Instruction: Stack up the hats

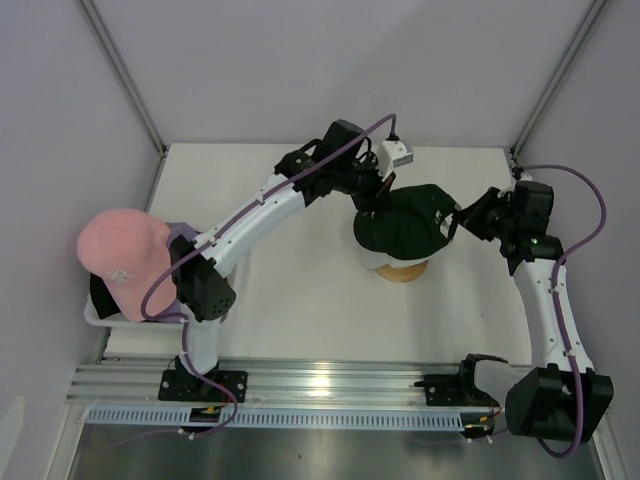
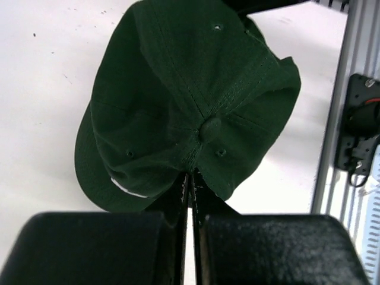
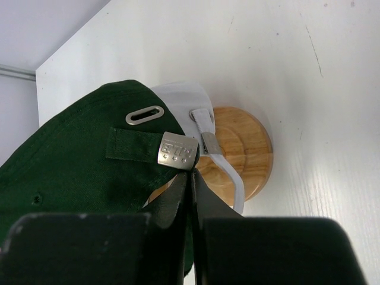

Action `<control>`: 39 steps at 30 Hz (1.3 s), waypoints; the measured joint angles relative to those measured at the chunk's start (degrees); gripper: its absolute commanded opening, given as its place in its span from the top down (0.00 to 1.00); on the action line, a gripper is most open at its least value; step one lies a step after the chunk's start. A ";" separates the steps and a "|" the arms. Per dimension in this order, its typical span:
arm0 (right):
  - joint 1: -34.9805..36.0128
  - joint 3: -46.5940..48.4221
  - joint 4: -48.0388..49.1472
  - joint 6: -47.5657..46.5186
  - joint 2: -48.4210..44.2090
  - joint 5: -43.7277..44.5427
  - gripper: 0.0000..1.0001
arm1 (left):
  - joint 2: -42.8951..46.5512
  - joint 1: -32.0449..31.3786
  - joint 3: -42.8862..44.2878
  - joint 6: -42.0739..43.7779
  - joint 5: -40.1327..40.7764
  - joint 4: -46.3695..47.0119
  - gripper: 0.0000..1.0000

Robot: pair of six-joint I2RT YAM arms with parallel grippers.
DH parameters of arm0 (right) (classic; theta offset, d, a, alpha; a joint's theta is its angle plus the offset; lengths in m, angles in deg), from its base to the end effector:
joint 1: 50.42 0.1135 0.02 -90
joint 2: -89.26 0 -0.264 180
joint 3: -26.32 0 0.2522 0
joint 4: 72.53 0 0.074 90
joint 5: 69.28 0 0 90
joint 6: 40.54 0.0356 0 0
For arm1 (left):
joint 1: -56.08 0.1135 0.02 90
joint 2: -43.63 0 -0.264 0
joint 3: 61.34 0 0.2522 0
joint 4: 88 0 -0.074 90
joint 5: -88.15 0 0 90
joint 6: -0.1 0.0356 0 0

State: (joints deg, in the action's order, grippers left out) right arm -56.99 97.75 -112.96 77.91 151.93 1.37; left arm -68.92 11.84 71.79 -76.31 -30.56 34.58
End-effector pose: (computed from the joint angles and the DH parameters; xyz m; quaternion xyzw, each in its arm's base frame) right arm 0.2394 -0.0157 0.3300 0.1809 0.8456 0.2353 0.4438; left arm 0.3044 -0.3203 0.3829 0.5160 0.7047 -0.3284 0.3595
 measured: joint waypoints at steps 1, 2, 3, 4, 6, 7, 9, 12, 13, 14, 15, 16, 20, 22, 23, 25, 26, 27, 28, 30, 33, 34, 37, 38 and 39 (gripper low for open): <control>0.00 0.26 0.02 0.02 0.50 -0.15 0.98 | 0.13 0.00 0.11 -1.49 -0.07 0.15 0.99; 0.00 0.48 0.04 0.02 0.87 -0.31 0.99 | 0.15 -0.04 0.52 -2.99 0.02 0.15 0.99; 0.00 0.68 0.07 0.02 1.27 -0.55 0.99 | 0.15 -0.09 1.14 -4.44 0.20 -0.02 0.99; 0.00 0.81 0.07 0.04 1.57 -0.66 0.99 | 0.15 -0.17 1.92 -5.64 0.63 -0.52 0.99; 0.00 1.09 0.17 0.04 2.23 -0.79 0.98 | 0.15 -0.46 3.65 -7.78 1.75 -1.18 0.99; -0.02 1.22 0.22 0.04 2.47 -0.90 0.98 | 0.28 -0.66 4.20 -8.66 2.21 -1.22 0.99; -0.04 1.44 0.28 0.02 2.91 -1.01 0.98 | 0.79 -1.01 4.26 -10.27 3.26 -1.44 0.99; -0.04 1.77 0.42 -0.07 3.37 -0.94 0.98 | 2.03 -1.38 2.45 -12.15 4.59 -0.79 0.99; -0.04 1.84 0.44 -0.13 3.50 -0.81 0.97 | 2.51 -1.40 1.44 -12.55 4.81 -0.61 0.99; -0.04 1.84 0.42 -0.31 3.61 -0.74 0.97 | 2.80 -1.44 0.68 -12.90 5.01 -0.57 0.99; -0.04 1.84 0.39 -0.50 3.76 -0.59 0.97 | 2.86 -1.44 0.24 -13.35 5.05 -0.42 0.99; -0.04 1.86 0.39 -0.74 3.96 -0.44 0.96 | 2.86 -1.44 -0.20 -13.75 5.14 -0.13 0.99; -0.04 1.86 -0.04 -1.73 4.59 0.04 0.95 | 2.80 -1.60 -0.96 -14.73 6.10 -0.04 0.99; -0.04 1.86 -0.46 -2.21 4.63 0.48 0.95 | 2.78 -1.70 -0.98 -15.13 6.29 0.33 0.99; -0.07 1.86 -0.61 -2.45 4.63 0.61 0.95 | 2.73 -1.75 -0.98 -15.19 6.40 0.70 0.99; -0.07 1.86 -0.94 -2.89 4.85 1.09 0.94 | 2.60 -1.84 -1.01 -15.32 6.64 1.29 0.99; -0.09 1.86 -1.07 -3.13 5.07 1.29 0.94 | 2.47 -1.86 -1.01 -15.43 6.71 1.38 0.99; -0.09 1.86 -1.27 -3.37 5.35 1.57 0.94 | 2.25 -1.90 -1.01 -15.61 6.82 1.53 0.99; -0.09 1.86 -1.49 -3.65 5.66 1.90 0.94 | 2.05 -1.92 -1.11 -15.72 7.02 1.73 0.99; -0.11 1.84 -1.88 -4.11 6.36 2.36 0.94 | 1.95 -2.03 -2.40 -16.02 7.39 2.49 0.99; -0.15 1.81 -2.25 -4.72 7.56 2.43 0.94 | 1.95 -2.14 -5.51 -16.55 7.63 3.87 0.99; -0.15 1.79 -2.25 -4.83 8.02 2.40 0.94 | 1.95 -2.19 -6.82 -16.70 7.72 4.55 0.99; -0.15 1.79 -2.25 -5.18 9.05 2.34 0.92 | 1.95 -2.21 -9.90 -17.25 8.31 6.21 0.99; -0.17 1.79 -2.25 -5.22 9.20 2.34 0.92 | 1.95 -2.21 -10.45 -17.49 8.50 6.54 0.99; -0.17 1.79 -2.23 -5.40 9.38 2.34 0.92 | 1.95 -2.23 -10.82 -17.68 8.61 7.10 0.99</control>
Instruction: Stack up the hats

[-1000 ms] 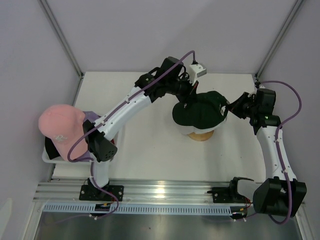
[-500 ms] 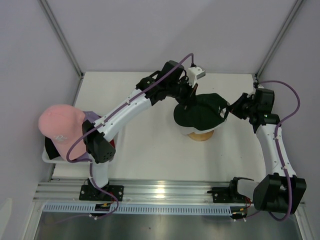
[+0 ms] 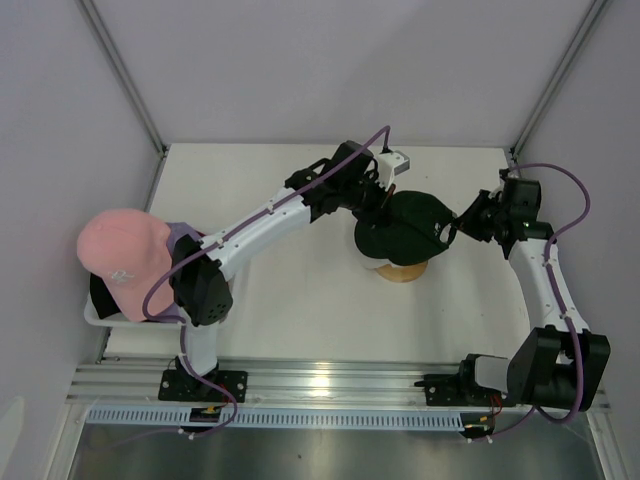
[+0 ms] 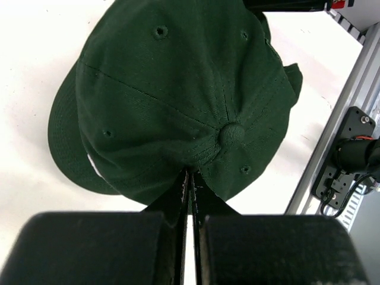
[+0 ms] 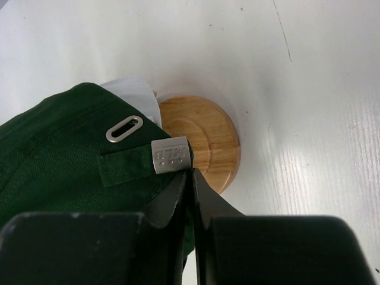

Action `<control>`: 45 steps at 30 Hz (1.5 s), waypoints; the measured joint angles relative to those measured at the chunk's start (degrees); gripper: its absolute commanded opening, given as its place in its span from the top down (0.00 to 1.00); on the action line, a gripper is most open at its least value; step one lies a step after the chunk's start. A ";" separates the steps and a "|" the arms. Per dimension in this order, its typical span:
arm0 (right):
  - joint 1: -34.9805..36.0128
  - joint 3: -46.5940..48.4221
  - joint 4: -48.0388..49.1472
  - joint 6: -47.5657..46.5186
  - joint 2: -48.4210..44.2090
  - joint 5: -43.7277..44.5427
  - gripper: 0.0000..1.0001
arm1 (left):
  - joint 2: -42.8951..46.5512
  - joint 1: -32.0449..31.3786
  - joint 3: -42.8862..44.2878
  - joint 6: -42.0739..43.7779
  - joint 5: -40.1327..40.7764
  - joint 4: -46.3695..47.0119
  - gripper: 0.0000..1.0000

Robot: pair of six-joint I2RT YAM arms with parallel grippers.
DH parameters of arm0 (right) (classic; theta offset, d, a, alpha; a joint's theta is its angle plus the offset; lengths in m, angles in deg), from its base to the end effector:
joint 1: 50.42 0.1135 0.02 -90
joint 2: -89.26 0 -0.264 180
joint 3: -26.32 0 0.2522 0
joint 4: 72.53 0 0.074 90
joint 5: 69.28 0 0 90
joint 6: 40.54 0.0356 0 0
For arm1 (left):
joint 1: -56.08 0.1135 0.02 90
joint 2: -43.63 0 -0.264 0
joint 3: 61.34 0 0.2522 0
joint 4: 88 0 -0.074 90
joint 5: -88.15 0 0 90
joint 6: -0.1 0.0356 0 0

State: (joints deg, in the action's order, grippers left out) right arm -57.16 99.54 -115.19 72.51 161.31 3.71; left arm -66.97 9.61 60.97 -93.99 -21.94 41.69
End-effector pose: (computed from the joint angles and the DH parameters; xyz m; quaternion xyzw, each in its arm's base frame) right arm 0.2711 -0.0215 0.2982 0.1731 0.8870 0.1911 0.3830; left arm 0.2968 -0.3302 0.3448 0.3912 0.7999 -0.3245 0.3190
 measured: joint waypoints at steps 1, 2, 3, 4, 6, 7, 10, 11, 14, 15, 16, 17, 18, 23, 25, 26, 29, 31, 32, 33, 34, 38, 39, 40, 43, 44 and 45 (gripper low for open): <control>0.00 0.00 0.02 -0.11 0.11 0.00 0.91 | 0.02 0.00 -0.28 -0.17 0.00 0.48 0.99; 0.00 -0.02 0.02 -0.26 0.33 0.02 0.91 | 0.04 0.00 -0.63 -0.44 0.00 0.96 0.99; 0.00 -0.04 0.07 -0.37 0.46 0.02 0.91 | 0.11 -0.02 -0.90 -0.52 -0.02 1.40 0.99; 0.02 -0.13 0.11 -0.50 0.66 0.02 0.88 | 0.15 -0.02 -1.07 -0.63 -0.02 1.75 0.99; 0.00 -0.42 0.28 -0.70 1.03 0.02 0.85 | 0.17 -0.02 -1.33 -0.92 -0.02 2.25 0.99; 0.00 -0.52 0.42 -0.74 1.25 0.00 0.83 | 0.17 -0.02 -1.44 -0.98 -0.02 2.45 0.99; 0.00 -0.59 0.50 -0.81 1.90 -0.44 0.77 | 0.26 -0.07 -1.70 -1.05 0.00 2.84 0.99; 0.00 -0.59 0.50 -0.81 1.99 -0.59 0.74 | 0.31 -0.07 -1.75 -1.05 0.00 2.86 0.99; -0.20 -0.61 0.50 -0.90 1.99 -1.53 0.65 | 0.59 -0.07 -2.16 -1.05 0.04 2.80 0.97; -0.26 -0.61 0.50 -0.90 1.88 -1.90 0.60 | 0.70 -0.07 -2.38 -1.05 0.11 2.78 0.93; -0.33 -0.74 0.50 -0.92 1.70 -2.25 0.57 | 0.81 -0.07 -2.54 -1.03 0.24 2.71 0.90; -0.37 -0.98 0.63 -1.05 1.29 -2.69 0.55 | 0.90 -0.07 -2.75 -1.07 0.44 2.62 0.88; -0.42 -1.38 0.74 -1.16 0.55 -3.15 0.50 | 0.94 -0.07 -2.93 -1.20 0.57 2.49 0.81; -0.50 -2.95 2.21 -2.21 -3.89 -6.27 0.44 | 1.03 0.07 -3.96 -1.90 1.70 1.53 0.52; -0.50 -2.95 3.02 -2.49 -4.15 -7.52 0.45 | 2.01 0.61 -5.27 -2.58 1.70 1.75 0.41; -0.50 -2.95 3.30 -2.64 -3.96 -8.00 0.46 | 2.91 0.87 -6.21 -2.91 1.57 1.66 0.36; -0.52 -2.99 4.04 -3.21 -2.29 -9.35 0.48 | 7.54 2.45 -10.71 -4.50 0.66 3.41 0.00; -0.52 -3.10 4.33 -3.54 -0.76 -9.75 0.50 | 11.96 4.42 -14.60 -5.66 -0.26 5.57 0.00; -0.52 -3.30 4.35 -3.67 -0.04 -9.86 0.51 | 14.34 5.57 -16.55 -6.58 -0.74 6.73 0.00; -0.50 -3.48 4.33 -3.69 0.61 -9.92 0.52 | 16.59 6.91 -18.53 -7.67 -1.16 8.31 0.01; -0.50 -3.61 4.35 -3.74 1.11 -9.97 0.52 | 18.73 8.22 -20.63 -8.74 -1.36 10.38 0.01; -0.50 -3.74 4.42 -3.87 2.64 -9.84 0.52 | 24.74 13.25 -30.01 -15.67 -2.01 19.63 0.01; -0.50 -3.74 4.39 -3.87 2.73 -9.84 0.53 | 25.05 14.14 -31.85 -17.35 -1.95 21.77 0.01; -0.50 -3.74 4.39 -3.87 2.73 -9.84 0.53 | 25.09 15.06 -34.07 -19.67 -1.81 24.22 0.02; -0.50 -3.74 4.48 -3.89 2.75 -9.77 0.53 | 22.91 16.15 -40.11 -26.62 -0.90 30.84 0.05; -0.50 -3.74 4.50 -3.89 2.78 -9.68 0.53 | 21.44 16.17 -42.21 -29.53 -0.81 33.64 0.07; -0.50 -3.74 4.59 -3.91 2.82 -9.57 0.53 | 19.87 16.13 -43.80 -32.00 -0.81 36.22 0.07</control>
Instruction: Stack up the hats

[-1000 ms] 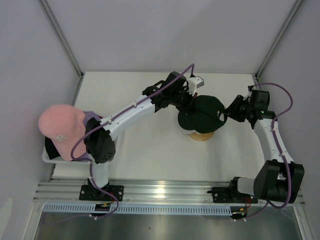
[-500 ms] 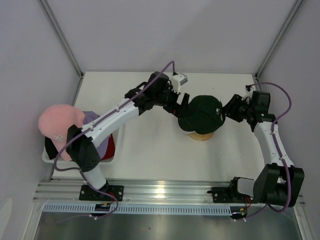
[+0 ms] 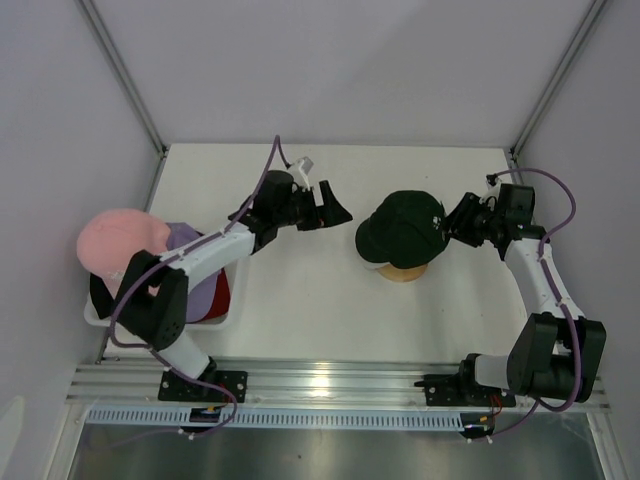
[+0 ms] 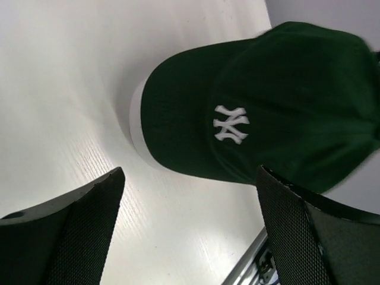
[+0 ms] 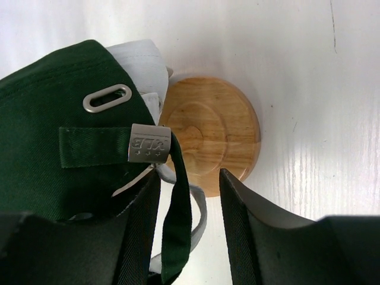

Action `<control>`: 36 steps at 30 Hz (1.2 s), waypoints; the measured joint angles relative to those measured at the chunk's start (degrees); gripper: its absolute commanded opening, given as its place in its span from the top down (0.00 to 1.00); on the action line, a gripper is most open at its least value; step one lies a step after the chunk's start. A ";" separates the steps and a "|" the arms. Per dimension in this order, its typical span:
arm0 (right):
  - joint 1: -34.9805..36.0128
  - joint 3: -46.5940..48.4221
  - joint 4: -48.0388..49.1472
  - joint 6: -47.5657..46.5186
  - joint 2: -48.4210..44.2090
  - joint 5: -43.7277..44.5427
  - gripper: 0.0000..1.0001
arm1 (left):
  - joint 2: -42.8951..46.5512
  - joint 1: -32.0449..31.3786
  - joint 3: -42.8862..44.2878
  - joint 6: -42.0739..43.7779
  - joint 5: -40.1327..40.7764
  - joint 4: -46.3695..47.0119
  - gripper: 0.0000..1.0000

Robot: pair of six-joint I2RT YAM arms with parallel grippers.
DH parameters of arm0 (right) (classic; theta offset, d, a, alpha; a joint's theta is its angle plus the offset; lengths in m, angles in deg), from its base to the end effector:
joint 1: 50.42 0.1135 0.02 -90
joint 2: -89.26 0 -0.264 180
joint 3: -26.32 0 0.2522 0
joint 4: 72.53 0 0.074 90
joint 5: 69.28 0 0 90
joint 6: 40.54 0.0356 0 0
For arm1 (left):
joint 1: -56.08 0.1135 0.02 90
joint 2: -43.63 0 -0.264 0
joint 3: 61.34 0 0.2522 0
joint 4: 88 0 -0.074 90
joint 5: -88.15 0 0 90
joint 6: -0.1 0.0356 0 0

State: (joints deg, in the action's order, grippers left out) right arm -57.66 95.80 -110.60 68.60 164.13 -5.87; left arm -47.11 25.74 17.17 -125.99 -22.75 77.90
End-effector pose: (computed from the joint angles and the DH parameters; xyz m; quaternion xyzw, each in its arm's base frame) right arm 0.2788 -0.0194 0.2719 0.1155 0.8912 0.2500 0.3605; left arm 0.3095 -0.1958 0.2765 0.0536 0.8392 -0.4131 0.3496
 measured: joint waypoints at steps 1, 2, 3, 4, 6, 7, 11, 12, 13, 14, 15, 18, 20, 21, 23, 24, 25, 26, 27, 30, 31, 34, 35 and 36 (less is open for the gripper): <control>0.00 0.00 0.11 0.00 0.13 0.15 0.53 | -1.31 0.00 -1.25 -1.86 -0.02 2.27 0.08; 0.00 0.00 0.24 0.00 0.33 0.17 0.53 | -2.89 0.00 -2.43 -4.09 -0.02 4.44 0.10; 0.00 0.00 0.37 0.02 0.59 0.24 0.54 | -4.46 -0.04 -4.04 -6.75 0.02 7.61 0.12; 0.00 0.00 0.42 0.02 0.87 0.28 0.54 | -5.55 -0.07 -5.49 -9.40 0.28 10.23 0.15; 0.00 -0.02 0.52 0.04 1.31 0.57 0.55 | -7.06 -0.13 -8.00 -13.73 1.16 14.91 0.16; 0.00 -0.07 0.66 0.09 1.42 0.70 0.55 | -7.87 -0.17 -9.16 -16.06 1.60 17.27 0.17; 0.35 -0.11 0.90 0.22 1.42 1.42 0.55 | -11.47 -0.52 -11.87 -25.88 3.91 27.04 0.21; 0.59 -0.11 0.94 0.26 1.42 1.81 0.55 | -12.55 -0.70 -12.13 -27.98 4.42 29.33 0.21; 0.74 -0.11 0.98 0.26 1.42 1.97 0.55 | -13.66 -0.94 -12.22 -29.83 5.01 31.23 0.21; 0.92 -0.11 0.98 0.26 1.42 2.23 0.55 | -14.69 -1.29 -12.37 -31.52 5.75 32.96 0.22; 1.07 -0.11 0.98 0.28 1.42 2.49 0.55 | -15.58 -1.73 -12.55 -33.00 6.36 34.69 0.23; 1.31 -0.31 1.07 0.28 1.42 3.34 0.55 | -17.53 -3.26 -13.09 -36.22 8.39 38.47 0.24; 1.38 -0.66 1.09 0.35 1.42 3.72 0.54 | -18.93 -4.20 -13.70 -38.16 9.27 42.18 0.23; 1.40 -0.83 1.11 0.35 1.42 3.82 0.54 | -19.74 -4.44 -13.79 -38.88 9.42 43.95 0.23; 1.46 -0.98 1.09 0.55 1.42 3.82 0.54 | -22.10 -4.90 -13.81 -40.48 9.62 48.13 0.23; 1.46 -1.01 1.11 0.68 1.44 3.78 0.54 | -23.28 -5.01 -13.88 -41.07 9.79 49.72 0.23; 1.46 -1.01 1.11 0.76 1.44 3.69 0.55 | -24.30 -5.01 -14.08 -41.53 9.94 51.19 0.24; 1.46 -1.01 1.16 0.81 1.44 3.65 0.54 | -25.18 -5.01 -14.38 -42.07 10.14 52.48 0.24; 1.53 -1.01 1.25 0.92 1.53 3.63 0.54 | -25.90 -5.01 -14.80 -42.56 10.32 53.59 0.24; 1.97 -1.01 1.70 1.38 1.95 3.63 0.55 | -27.21 -5.01 -16.17 -43.67 10.91 56.15 0.24; 2.14 -1.01 1.81 1.44 2.10 3.63 0.55 | -27.41 -5.01 -16.46 -43.95 11.13 56.72 0.25; 2.89 -1.01 1.92 1.77 2.73 3.76 0.55 | -28.22 -5.09 -16.57 -44.54 11.30 59.17 0.32; 3.10 -1.01 1.95 1.79 2.82 3.80 0.55 | -28.55 -5.11 -16.57 -44.78 11.32 60.24 0.33; 3.37 -1.01 1.99 1.79 2.86 3.96 0.55 | -29.05 -5.20 -16.50 -45.03 11.28 61.51 0.33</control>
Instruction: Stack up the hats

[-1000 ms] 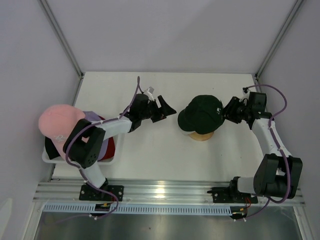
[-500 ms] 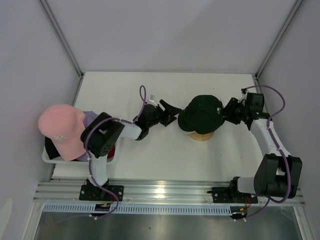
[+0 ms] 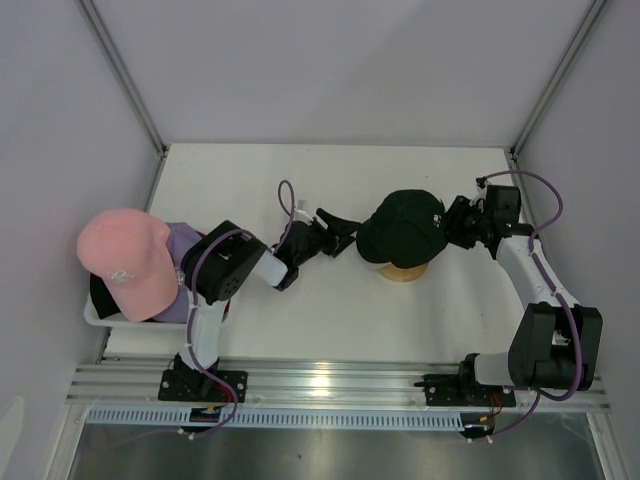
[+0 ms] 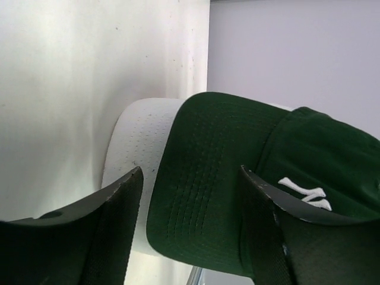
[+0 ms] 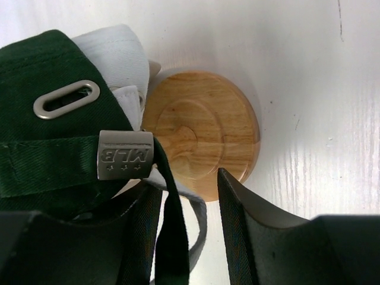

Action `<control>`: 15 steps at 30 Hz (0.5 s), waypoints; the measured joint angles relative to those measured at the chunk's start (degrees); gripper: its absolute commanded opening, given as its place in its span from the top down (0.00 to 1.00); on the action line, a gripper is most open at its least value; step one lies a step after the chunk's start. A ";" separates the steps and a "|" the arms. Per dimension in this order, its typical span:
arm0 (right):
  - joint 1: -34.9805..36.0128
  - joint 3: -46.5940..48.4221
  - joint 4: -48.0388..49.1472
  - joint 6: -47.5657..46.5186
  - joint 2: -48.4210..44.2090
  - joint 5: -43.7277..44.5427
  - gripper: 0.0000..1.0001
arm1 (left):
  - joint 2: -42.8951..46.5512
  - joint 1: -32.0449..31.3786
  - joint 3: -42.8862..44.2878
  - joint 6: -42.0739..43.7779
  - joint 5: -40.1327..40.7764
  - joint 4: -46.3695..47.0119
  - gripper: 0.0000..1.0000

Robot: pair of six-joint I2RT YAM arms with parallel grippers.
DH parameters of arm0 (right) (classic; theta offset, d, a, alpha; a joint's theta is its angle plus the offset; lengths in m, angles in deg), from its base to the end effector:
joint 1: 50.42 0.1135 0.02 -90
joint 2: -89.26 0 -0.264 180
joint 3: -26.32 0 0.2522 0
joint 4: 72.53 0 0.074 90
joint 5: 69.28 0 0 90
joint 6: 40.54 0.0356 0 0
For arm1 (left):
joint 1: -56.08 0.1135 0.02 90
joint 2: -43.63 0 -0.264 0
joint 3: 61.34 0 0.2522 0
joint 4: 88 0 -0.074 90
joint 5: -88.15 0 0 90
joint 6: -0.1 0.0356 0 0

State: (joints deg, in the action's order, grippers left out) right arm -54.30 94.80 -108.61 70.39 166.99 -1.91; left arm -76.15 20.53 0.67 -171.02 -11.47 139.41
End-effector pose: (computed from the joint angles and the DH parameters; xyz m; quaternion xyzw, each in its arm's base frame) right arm 0.2882 -0.0058 0.2549 0.1220 0.9018 0.2347 0.3416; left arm 0.3162 -0.2333 0.1097 -0.2469 0.7264 -0.5769 0.2802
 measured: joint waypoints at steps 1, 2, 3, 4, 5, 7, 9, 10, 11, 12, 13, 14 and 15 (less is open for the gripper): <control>0.20 0.00 -0.02 0.02 0.04 0.28 0.55 | -0.61 -0.13 0.37 -0.02 -0.02 0.79 0.33; 0.44 0.00 -0.02 0.02 0.07 0.48 0.55 | -1.20 -0.33 0.98 -0.02 -0.15 1.07 0.33; 0.61 0.00 -0.02 0.04 0.07 0.79 0.55 | -1.75 -0.59 1.57 0.00 -0.17 1.22 0.33; 0.68 0.00 -0.02 0.04 0.07 0.87 0.55 | -1.99 -0.85 2.01 0.00 -0.20 1.29 0.32; 0.70 0.00 -0.02 0.04 0.07 1.22 0.55 | -2.16 -1.29 2.40 0.02 -0.17 1.29 0.32; 0.70 0.00 -0.02 0.04 0.07 1.84 0.55 | -2.32 -2.14 2.86 0.07 -0.15 1.33 0.32; 0.70 0.00 -0.02 0.07 0.07 2.49 0.56 | -2.91 -2.78 2.99 0.00 -0.13 1.97 0.33; 0.70 0.00 -0.02 0.04 0.07 2.67 0.56 | -3.28 -2.95 2.99 -0.11 -0.15 2.43 0.37; 0.72 0.00 -0.02 0.07 0.07 2.91 0.56 | -3.87 -3.04 2.99 -0.44 -0.13 3.41 0.42; 0.72 0.00 0.00 0.04 0.07 2.97 0.56 | -4.28 -3.06 2.99 -0.52 -0.11 3.93 0.47; 0.72 -0.02 0.00 0.07 0.07 3.19 0.57 | -4.85 -3.06 2.99 -0.92 -0.02 4.57 0.61; 0.72 -0.04 0.00 0.07 0.07 3.37 0.57 | -5.35 -3.06 2.99 -1.31 0.11 5.05 0.73; 0.72 -0.11 0.02 0.07 0.07 3.56 0.57 | -5.86 -3.04 2.99 -1.60 0.35 5.55 0.92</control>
State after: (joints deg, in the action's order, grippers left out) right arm -53.58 94.69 -108.59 70.46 167.06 1.65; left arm -82.01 17.50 3.66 -172.61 -11.12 144.96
